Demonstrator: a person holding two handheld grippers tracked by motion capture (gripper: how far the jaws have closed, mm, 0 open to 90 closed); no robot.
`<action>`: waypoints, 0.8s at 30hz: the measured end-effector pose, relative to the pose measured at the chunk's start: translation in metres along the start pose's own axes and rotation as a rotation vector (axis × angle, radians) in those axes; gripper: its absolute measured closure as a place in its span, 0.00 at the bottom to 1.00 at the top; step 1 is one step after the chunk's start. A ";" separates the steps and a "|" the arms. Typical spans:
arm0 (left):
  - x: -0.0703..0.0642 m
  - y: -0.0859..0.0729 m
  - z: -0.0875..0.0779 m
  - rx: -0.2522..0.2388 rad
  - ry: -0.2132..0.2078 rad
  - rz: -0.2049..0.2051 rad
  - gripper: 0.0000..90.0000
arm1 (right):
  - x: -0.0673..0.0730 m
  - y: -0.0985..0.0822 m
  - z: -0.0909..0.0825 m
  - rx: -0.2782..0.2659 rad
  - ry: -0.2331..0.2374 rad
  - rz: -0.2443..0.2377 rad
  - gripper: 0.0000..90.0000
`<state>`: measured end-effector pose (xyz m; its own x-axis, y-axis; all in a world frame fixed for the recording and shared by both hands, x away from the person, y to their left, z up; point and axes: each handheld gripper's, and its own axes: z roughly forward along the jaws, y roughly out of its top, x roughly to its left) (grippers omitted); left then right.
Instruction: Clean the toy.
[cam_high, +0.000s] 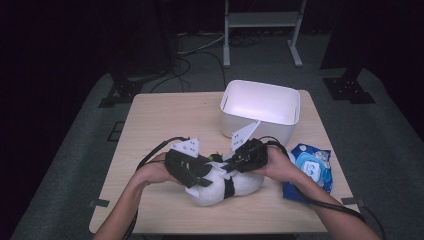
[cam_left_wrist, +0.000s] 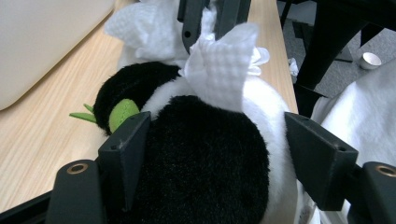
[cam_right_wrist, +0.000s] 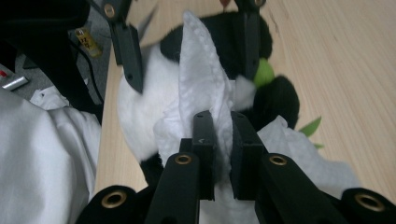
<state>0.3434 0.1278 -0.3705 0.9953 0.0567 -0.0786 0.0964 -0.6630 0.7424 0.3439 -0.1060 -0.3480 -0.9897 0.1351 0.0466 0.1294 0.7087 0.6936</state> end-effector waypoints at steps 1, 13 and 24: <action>0.000 0.000 0.000 0.001 0.000 0.006 0.29 | 0.000 0.000 0.000 0.000 0.000 0.000 0.91; -0.002 -0.010 -0.001 -0.045 -0.011 0.027 0.32 | -0.004 0.007 0.004 0.010 0.004 -0.003 0.91; -0.002 -0.009 -0.002 -0.033 -0.009 0.040 0.32 | -0.014 -0.011 -0.019 0.005 -0.040 0.039 0.91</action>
<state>0.3403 0.1356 -0.3758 0.9982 0.0237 -0.0547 0.0572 -0.6396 0.7665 0.3553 -0.1289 -0.3423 -0.9808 0.1899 0.0447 0.1680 0.7059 0.6881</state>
